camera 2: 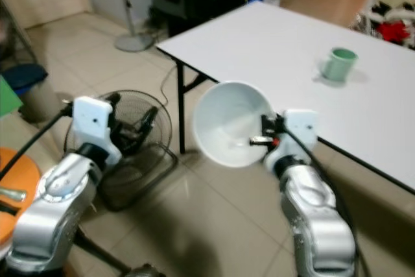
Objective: Setting the table
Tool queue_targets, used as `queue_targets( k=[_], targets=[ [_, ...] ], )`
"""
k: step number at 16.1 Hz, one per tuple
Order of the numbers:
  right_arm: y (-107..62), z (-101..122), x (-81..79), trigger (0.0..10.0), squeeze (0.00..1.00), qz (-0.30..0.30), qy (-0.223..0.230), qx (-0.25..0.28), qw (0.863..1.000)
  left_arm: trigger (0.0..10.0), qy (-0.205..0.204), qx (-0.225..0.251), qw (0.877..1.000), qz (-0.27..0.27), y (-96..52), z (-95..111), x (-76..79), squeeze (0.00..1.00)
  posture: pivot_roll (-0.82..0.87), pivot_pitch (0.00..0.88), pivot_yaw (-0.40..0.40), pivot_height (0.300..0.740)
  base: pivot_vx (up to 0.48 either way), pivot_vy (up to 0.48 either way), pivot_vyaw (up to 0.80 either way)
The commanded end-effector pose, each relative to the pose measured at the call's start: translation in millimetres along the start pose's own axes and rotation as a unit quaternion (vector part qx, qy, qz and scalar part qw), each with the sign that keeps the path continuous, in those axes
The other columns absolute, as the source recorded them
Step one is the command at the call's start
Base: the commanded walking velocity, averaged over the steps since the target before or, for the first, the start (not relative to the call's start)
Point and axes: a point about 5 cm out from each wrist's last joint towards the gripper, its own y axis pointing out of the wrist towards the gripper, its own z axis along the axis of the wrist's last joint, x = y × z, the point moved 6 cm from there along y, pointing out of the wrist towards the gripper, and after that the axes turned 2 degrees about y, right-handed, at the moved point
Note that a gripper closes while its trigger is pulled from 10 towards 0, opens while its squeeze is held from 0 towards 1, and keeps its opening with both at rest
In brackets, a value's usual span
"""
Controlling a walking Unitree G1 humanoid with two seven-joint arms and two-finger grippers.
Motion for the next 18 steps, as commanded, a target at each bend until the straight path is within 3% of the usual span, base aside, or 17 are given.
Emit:
queue_targets(
  k=[1, 12, 18],
  targets=[
    [-1.7, 9.8, 7.4, 10.0, 0.00, -0.011, -0.008, 0.017, 1.000, 10.0, -0.001, 0.008, 1.000, -0.004, 1.7, 4.6, 3.5, 0.00, 0.09, 0.000, 0.005, 0.740, 0.307, 0.000, 0.00],
    [1.7, 11.4, 13.3, 10.0, 0.00, -0.023, 0.000, 0.015, 1.000, 10.0, -0.003, 0.004, 1.000, -0.011, 2.5, 1.9, 7.3, 0.00, 0.08, 0.000, 0.000, 0.740, 0.305, 0.000, 0.00],
    [2.9, 11.4, 14.5, 10.0, 0.00, -0.021, 0.009, 0.009, 1.000, 10.0, -0.007, 0.002, 1.000, -0.013, 0.9, -0.5, 10.5, 0.00, 0.08, 0.000, -0.014, 0.740, 0.306, 0.000, -0.75]
  ],
)
